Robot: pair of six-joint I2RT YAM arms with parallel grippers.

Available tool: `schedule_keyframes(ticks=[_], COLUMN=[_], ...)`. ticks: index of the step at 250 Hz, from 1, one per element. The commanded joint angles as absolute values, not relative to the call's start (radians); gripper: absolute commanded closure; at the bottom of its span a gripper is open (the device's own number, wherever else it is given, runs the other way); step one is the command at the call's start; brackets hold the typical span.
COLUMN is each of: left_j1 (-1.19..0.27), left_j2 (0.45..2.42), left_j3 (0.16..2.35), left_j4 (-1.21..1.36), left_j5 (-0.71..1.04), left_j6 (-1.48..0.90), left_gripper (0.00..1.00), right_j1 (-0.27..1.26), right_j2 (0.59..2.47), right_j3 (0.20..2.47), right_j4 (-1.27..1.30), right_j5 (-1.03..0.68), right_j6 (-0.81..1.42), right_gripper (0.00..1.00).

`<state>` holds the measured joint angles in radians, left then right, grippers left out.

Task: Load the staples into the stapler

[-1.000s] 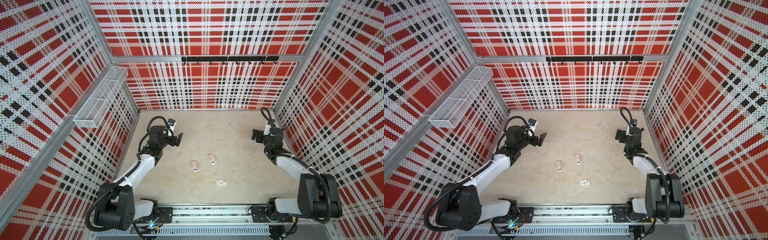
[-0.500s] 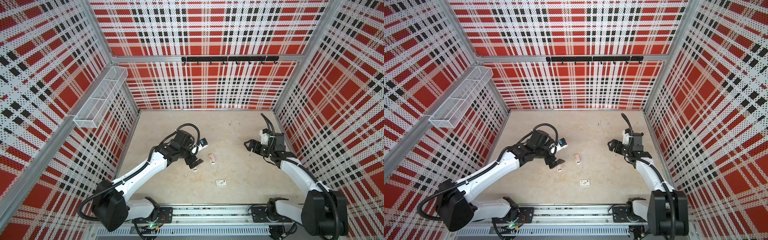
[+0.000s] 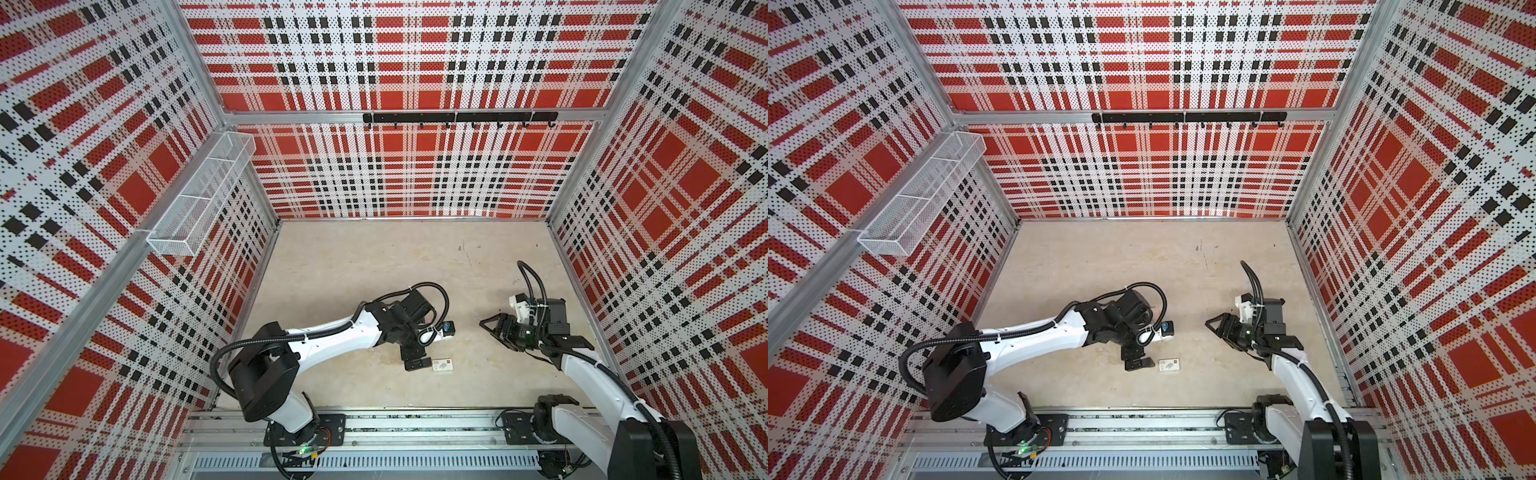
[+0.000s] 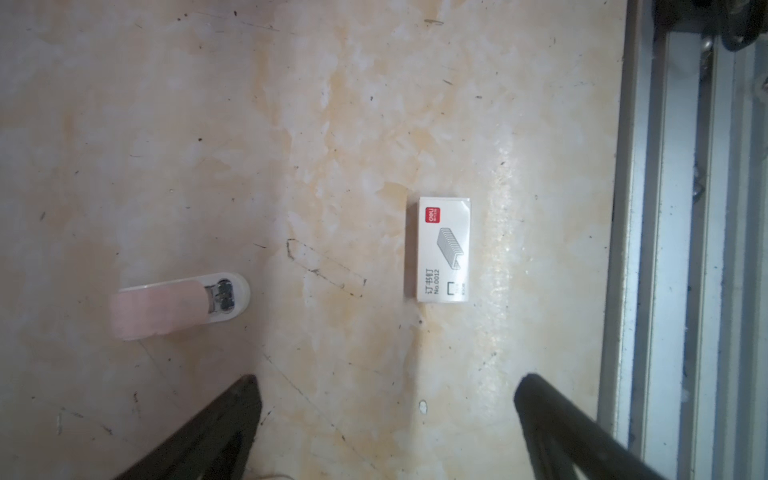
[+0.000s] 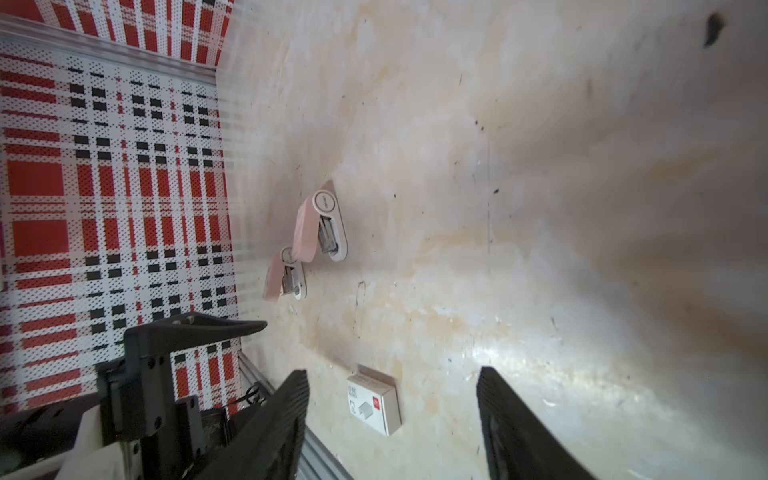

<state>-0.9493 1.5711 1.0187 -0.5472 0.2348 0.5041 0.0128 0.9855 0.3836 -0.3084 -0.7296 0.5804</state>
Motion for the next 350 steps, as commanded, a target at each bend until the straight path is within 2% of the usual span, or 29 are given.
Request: schedule_keyframes(ticks=[1,81,116,182,202,350], left_j1=[-0.972,-1.006,-1.017,-1.026,-1.035,-1.041], left_j2=[1.619,1.651,1.657,1.713,1.722,1.756], left_j3=[1.000,0.923,0.909,0.906,0.903,0.891], left_j4=[-0.463,-0.306,-0.289,-0.269,-0.270,-0.229], left_j5=[0.229,0.183,0.205,0.256,0.251,0.210], left_j6=[0.493,0.433,0.439,0.430,0.432,0.419], left_gripper=[0.06,0.12,0.16,0.22,0.24,0.39], right_j1=[0.026,0.154,0.188,0.268,0.272,0.294], right_j2=[0.982,1.104,1.152,1.206,1.219,1.209], right_j3=[0.332,0.313,0.274,0.282,0.275,0.245], right_j4=[-0.241,-0.159,-0.056,-0.018,-0.005,0.015], right_j5=[-0.833,-0.833,-0.857,-0.839,-0.839,-0.870], right_j6=[0.634,0.673,0.719,0.728,0.729,0.731], right_gripper=[0.35,0.38,0.43,0.44,0.51,0.48])
